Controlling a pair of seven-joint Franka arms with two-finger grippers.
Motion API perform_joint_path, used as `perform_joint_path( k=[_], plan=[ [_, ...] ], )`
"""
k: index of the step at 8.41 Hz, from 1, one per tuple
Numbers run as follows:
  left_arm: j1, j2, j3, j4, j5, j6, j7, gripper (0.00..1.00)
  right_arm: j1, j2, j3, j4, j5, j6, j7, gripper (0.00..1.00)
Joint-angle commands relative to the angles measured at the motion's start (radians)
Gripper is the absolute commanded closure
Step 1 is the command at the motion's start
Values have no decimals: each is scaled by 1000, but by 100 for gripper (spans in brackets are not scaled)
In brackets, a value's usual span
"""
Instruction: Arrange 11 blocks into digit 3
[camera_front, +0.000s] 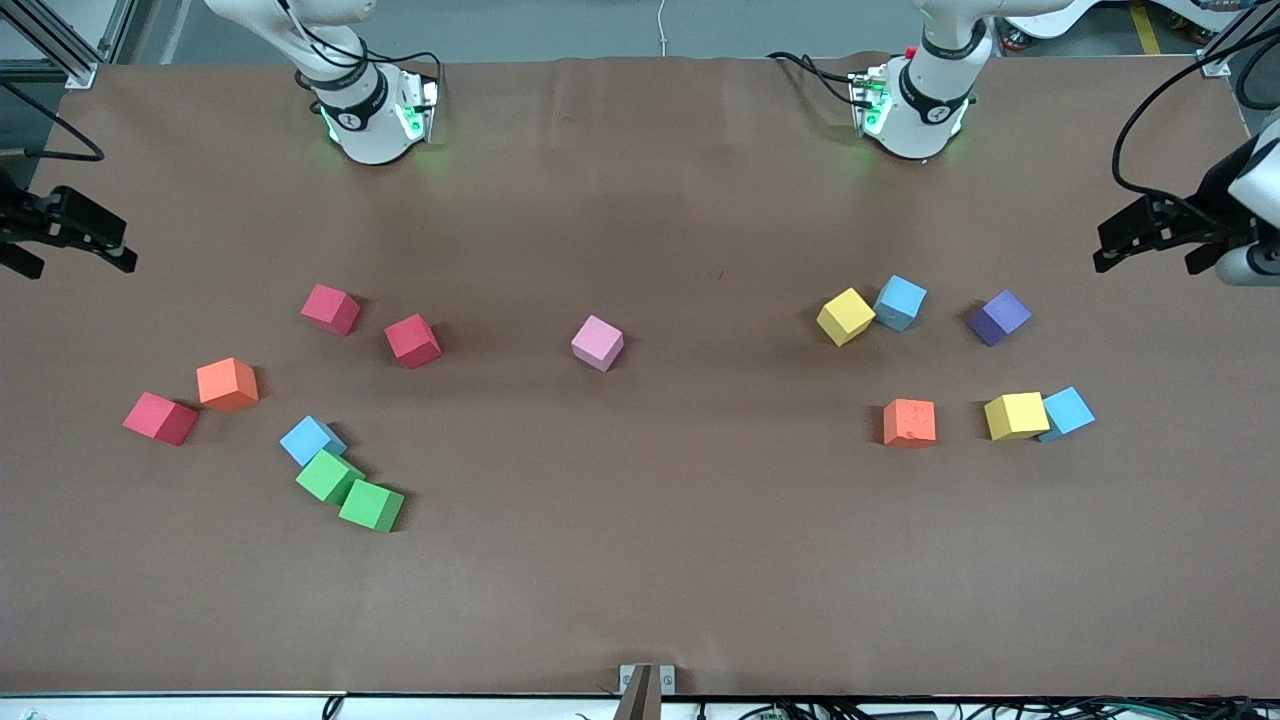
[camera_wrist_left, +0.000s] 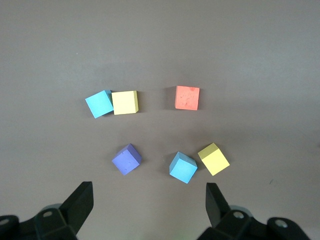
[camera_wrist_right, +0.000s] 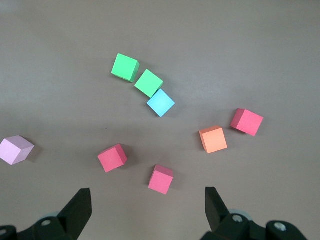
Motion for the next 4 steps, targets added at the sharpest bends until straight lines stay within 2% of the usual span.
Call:
perform_joint_path(
  k=[1,4],
  plan=[
    [-9,36,0,14,-9,-26,-31,1,19,22,7,2,-5,-7,24,0],
    [-22,80,-8,14,-14,-25,-51,0,83,46,7,-20,-3,-2,143,0]
  ],
)
